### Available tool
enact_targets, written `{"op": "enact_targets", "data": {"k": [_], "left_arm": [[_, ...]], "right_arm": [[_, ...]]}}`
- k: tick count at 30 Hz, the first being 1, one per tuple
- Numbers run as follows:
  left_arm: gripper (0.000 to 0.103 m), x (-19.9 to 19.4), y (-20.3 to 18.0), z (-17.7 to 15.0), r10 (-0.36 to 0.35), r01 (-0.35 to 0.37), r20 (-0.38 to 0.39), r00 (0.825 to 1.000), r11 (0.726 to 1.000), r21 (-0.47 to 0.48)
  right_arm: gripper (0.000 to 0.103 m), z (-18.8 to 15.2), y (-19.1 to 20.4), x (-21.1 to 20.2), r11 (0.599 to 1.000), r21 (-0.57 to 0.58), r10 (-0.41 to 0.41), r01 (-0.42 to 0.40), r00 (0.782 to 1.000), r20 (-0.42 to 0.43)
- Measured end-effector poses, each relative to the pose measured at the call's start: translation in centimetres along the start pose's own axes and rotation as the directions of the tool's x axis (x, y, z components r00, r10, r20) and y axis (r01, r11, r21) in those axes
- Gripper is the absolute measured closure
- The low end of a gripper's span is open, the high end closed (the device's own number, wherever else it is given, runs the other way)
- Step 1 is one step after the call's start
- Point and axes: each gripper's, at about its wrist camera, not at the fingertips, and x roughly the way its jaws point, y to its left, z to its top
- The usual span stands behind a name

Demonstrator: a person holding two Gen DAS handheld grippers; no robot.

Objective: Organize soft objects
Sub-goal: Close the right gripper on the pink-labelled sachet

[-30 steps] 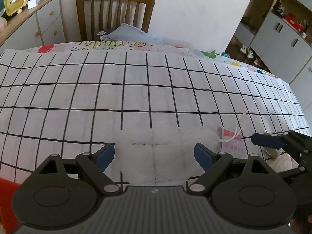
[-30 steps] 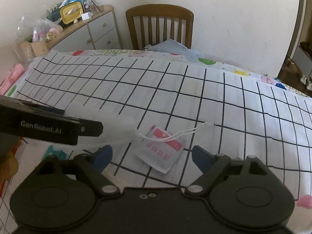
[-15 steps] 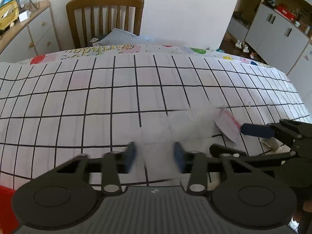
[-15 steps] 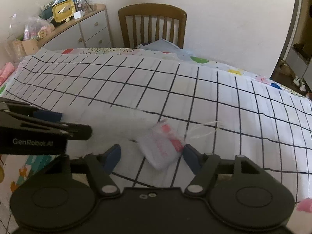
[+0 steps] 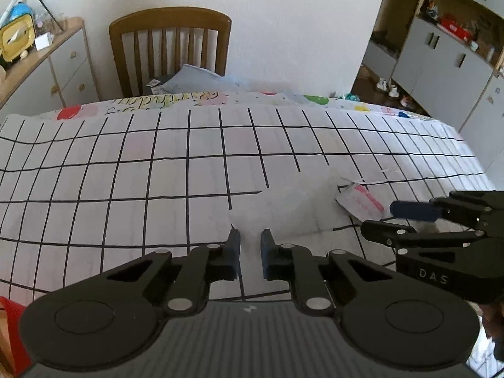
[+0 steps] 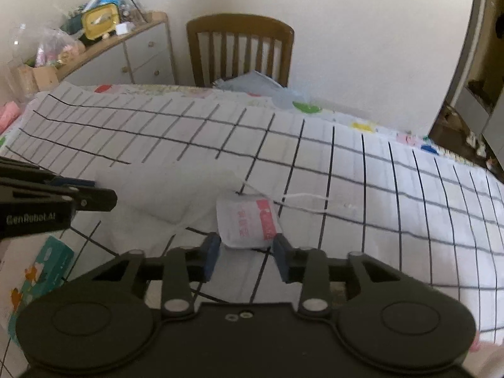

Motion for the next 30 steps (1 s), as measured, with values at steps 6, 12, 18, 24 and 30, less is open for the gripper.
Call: {"op": "enact_targets", "data": {"k": [6, 12, 18, 24, 30], "left_arm": [[0.090, -1.2, 1.0, -0.6, -0.010, 0.010, -0.012, 1.000, 1.000, 0.002], [0.090, -2.5, 2.4, -0.8, -0.022, 0.023, 0.012, 1.000, 0.998, -0.061], [0.090, -2.7, 2.5, -0.8, -0.027, 0.028, 0.016, 1.000, 0.997, -0.074], [0.090, -2.8, 2.5, -0.8, -0.032, 0.033, 0.023, 0.999, 0.996, -0.084], [0.092, -3.7, 2.6, -0.6, -0.043, 0.048, 0.048, 0.998, 0.994, -0.099]], "right_arm": [[0.039, 0.5, 0.0, 0.1, 0.999, -0.039, 0.018, -0.017, 1.000, 0.002], [0.029, 1.2, -0.1, 1.3, 0.998, -0.059, 0.017, -0.017, 1.000, -0.003], [0.046, 1.4, -0.5, 2.6, 0.999, -0.053, -0.010, 0.008, 0.999, -0.035], [0.053, 1.0, -0.3, 2.3, 0.999, -0.053, 0.004, -0.005, 1.000, -0.027], [0.083, 1.2, -0.4, 1.1, 1.000, -0.022, 0.011, -0.011, 1.000, -0.007]]}}
